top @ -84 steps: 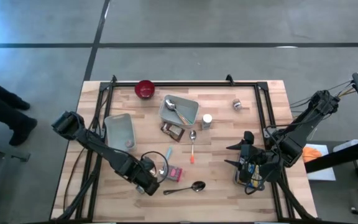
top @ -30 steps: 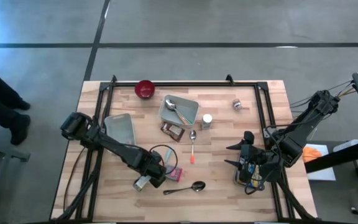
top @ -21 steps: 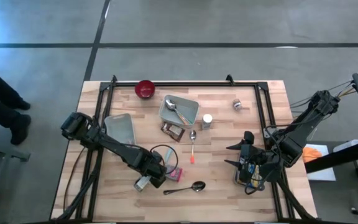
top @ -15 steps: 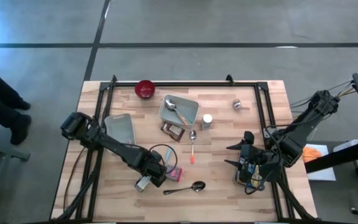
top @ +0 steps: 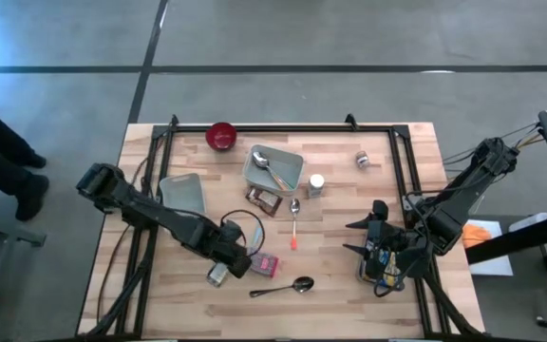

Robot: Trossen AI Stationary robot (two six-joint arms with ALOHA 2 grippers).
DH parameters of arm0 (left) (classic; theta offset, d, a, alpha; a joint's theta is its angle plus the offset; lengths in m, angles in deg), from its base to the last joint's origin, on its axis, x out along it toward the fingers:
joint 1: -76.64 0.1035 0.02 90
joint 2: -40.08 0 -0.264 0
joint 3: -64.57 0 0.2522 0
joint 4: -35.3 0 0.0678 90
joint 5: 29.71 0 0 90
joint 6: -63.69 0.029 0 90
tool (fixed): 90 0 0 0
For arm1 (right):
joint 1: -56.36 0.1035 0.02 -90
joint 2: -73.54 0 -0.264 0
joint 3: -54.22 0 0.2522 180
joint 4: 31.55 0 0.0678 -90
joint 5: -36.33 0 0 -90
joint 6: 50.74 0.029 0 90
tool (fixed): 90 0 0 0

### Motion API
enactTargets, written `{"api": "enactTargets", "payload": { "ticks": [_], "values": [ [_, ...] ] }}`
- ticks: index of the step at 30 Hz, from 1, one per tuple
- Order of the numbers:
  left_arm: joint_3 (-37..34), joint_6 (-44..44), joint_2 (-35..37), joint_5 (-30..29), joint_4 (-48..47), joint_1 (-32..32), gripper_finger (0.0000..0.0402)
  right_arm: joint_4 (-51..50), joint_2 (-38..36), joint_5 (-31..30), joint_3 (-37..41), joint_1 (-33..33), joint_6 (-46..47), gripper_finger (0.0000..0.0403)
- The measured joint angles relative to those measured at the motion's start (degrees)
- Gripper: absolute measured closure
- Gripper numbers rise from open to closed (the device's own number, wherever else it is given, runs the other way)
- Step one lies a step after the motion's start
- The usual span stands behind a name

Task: Pick & Place Food Item
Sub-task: Put the gold seasoning bottle into the left gray bin

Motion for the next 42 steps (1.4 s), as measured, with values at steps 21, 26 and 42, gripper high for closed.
{"api": "enactTargets", "payload": {
  "ticks": [21,26,42],
  "values": [
    [-0.07,24.10,13.59,-29.45,22.11,-2.65,0.0137,0.15,0.00,-0.42,0.00,0.00,-0.30,0.0161],
    [-0.09,32.89,13.57,-32.32,29.98,-1.57,0.0137,0.70,0.00,-1.27,0.00,-0.02,-0.88,0.0161],
    [-0.13,49.04,13.48,-32.41,45.08,0.40,0.0137,10.68,1.01,-3.63,0.00,-0.08,-0.02,0.0160]
  ]
}}
